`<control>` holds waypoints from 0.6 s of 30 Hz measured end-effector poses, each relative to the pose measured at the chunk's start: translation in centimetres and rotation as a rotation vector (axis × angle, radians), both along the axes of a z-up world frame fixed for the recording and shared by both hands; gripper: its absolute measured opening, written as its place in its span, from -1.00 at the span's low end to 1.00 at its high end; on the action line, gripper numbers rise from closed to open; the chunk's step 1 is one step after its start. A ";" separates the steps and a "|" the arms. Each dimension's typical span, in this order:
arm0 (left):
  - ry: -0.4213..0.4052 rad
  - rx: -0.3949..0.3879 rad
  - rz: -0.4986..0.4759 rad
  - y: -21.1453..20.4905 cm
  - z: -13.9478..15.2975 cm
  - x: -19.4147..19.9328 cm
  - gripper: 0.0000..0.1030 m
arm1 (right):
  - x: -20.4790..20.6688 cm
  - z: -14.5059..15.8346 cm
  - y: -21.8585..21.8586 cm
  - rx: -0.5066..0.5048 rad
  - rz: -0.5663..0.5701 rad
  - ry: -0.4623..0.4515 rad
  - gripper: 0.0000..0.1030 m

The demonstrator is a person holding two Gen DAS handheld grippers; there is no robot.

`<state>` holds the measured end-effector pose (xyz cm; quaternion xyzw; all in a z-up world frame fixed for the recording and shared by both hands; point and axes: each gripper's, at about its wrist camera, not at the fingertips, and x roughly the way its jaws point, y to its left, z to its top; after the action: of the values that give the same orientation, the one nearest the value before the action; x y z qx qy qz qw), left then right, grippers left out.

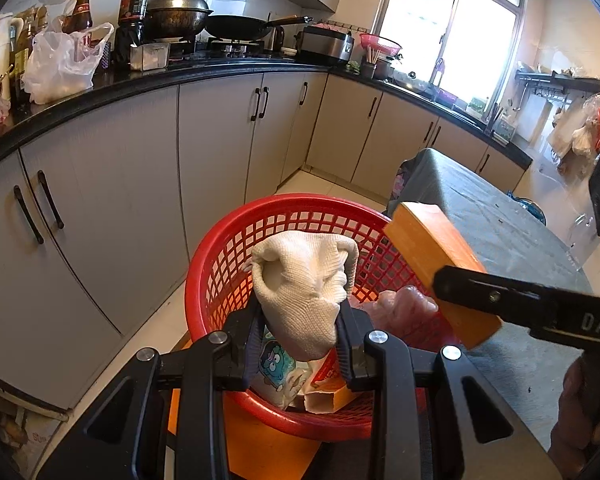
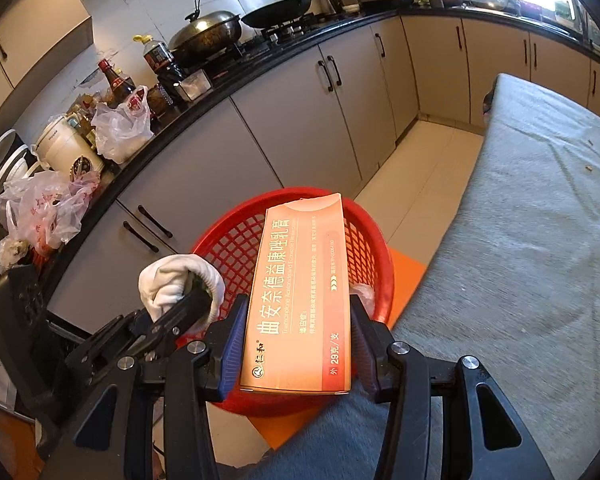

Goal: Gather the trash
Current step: 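Carry the white cloth and orange box to the red basket, then open both tools to drop the cloth and orange box into the basket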

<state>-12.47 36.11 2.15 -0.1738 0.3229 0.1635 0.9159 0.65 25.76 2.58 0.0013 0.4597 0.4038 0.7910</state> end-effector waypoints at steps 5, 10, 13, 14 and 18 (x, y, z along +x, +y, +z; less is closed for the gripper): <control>0.013 0.001 -0.007 -0.1 -0.5 0.5 -0.42 | 0.9 -0.9 1.2 -0.015 0.003 0.020 0.00; 0.024 0.000 -0.006 0.1 -0.8 1.0 -0.42 | 1.7 -1.9 2.0 -0.022 0.005 0.052 0.00; 0.031 0.000 -0.008 0.2 -1.0 1.3 -0.42 | 2.0 -2.2 2.2 -0.022 0.003 0.061 0.00; 0.033 0.001 -0.010 0.2 -1.1 1.4 -0.42 | 2.1 -2.3 2.2 -0.022 0.001 0.064 0.00; 0.040 0.001 -0.010 0.4 -1.3 1.9 -0.42 | 2.6 -2.7 2.4 -0.019 0.000 0.087 0.01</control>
<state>-10.57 36.52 0.85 -0.1684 0.3421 0.1625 0.9100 3.20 28.18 -0.15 0.0112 0.4977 0.3989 0.7701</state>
